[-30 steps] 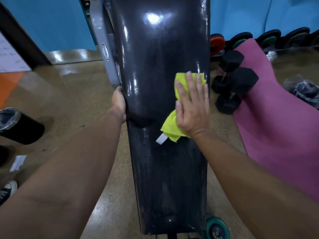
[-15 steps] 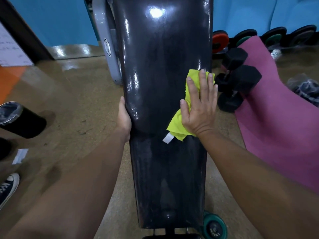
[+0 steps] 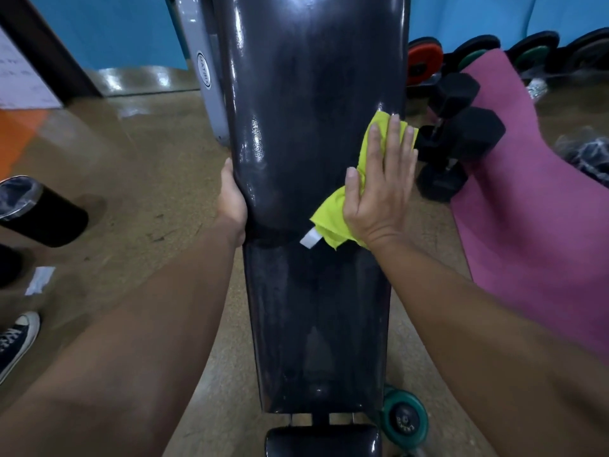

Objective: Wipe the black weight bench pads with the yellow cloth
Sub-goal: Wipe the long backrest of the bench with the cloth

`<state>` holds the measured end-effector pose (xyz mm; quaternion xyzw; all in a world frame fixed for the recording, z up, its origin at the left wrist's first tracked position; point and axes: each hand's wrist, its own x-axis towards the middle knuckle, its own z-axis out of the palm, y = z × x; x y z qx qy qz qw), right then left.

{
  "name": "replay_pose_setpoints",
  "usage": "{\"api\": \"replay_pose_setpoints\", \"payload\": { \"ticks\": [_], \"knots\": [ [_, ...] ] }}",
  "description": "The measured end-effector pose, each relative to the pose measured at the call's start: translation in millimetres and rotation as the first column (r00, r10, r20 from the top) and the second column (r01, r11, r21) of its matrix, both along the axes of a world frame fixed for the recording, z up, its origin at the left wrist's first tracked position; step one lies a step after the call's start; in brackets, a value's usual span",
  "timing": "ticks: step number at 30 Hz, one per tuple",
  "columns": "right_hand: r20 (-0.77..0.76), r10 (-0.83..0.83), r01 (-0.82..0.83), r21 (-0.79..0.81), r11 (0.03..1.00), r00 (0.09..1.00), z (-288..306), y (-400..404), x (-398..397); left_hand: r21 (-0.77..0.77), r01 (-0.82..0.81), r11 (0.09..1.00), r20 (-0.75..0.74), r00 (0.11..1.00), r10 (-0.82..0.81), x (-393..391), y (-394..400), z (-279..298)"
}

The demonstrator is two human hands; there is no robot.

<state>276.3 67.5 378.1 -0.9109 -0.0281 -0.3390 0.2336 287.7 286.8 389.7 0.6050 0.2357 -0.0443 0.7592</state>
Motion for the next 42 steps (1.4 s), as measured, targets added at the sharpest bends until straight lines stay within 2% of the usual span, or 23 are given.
{"api": "replay_pose_setpoints", "payload": {
  "ticks": [5,7,10,14,16,18,22,27,31,34,39,42],
  "knots": [
    [0.029,0.120,-0.116,-0.106,0.988,0.992,-10.0,-8.7,-6.8,-0.006,0.020,1.000,-0.027,0.999,-0.021,-1.3,-2.1,3.9],
    [0.013,0.122,-0.122,-0.042,0.992,0.992,-9.0,-20.7,-3.9,-0.003,0.008,1.000,-0.030,1.000,-0.009,-0.8,-0.6,3.6],
    [-0.001,0.034,-0.034,0.052,0.998,0.999,-2.3,-5.3,-1.8,0.002,0.007,1.000,-0.031,0.999,-0.007,0.3,0.7,0.8],
    [0.016,0.140,-0.136,-0.149,0.979,0.990,-16.9,6.8,-17.2,0.003,0.008,1.000,-0.018,1.000,-0.008,1.1,1.4,-0.3],
    [0.035,0.178,-0.168,-0.196,0.966,0.983,-23.4,-6.0,-20.2,0.002,0.006,1.000,-0.024,1.000,-0.006,1.2,1.7,0.0],
    [0.045,0.152,-0.142,-0.173,0.975,0.987,-22.8,-15.4,-15.7,0.002,0.005,1.000,-0.030,1.000,-0.005,1.5,2.4,-0.2],
    [0.026,0.029,-0.029,-0.028,0.999,0.999,-4.5,-1.1,-3.9,-0.001,-0.011,1.000,-0.037,0.999,0.011,1.4,1.1,-1.2],
    [0.038,0.162,-0.152,-0.199,0.968,0.986,-12.6,2.3,-12.3,-0.007,-0.021,1.000,-0.045,0.999,0.020,0.9,-2.3,3.1],
    [0.016,0.094,-0.092,-0.084,0.992,0.995,-16.7,-20.4,-12.1,-0.038,-0.005,0.999,-0.064,0.998,0.003,-0.4,-2.1,5.3],
    [-0.001,0.025,-0.025,-0.044,0.999,1.000,-7.2,-3.3,-7.6,-0.048,-0.019,0.999,-0.074,0.997,0.015,-1.2,-2.7,5.5],
    [0.007,0.195,-0.186,-0.264,0.946,0.981,-17.0,20.5,-21.7,-0.027,-0.027,0.999,-0.075,0.997,0.025,-0.3,-1.0,3.7],
    [0.015,0.194,-0.184,-0.253,0.950,0.981,-24.1,-4.5,-22.7,-0.040,-0.022,0.999,-0.079,0.997,0.018,-0.8,0.3,3.9]
  ]
}}
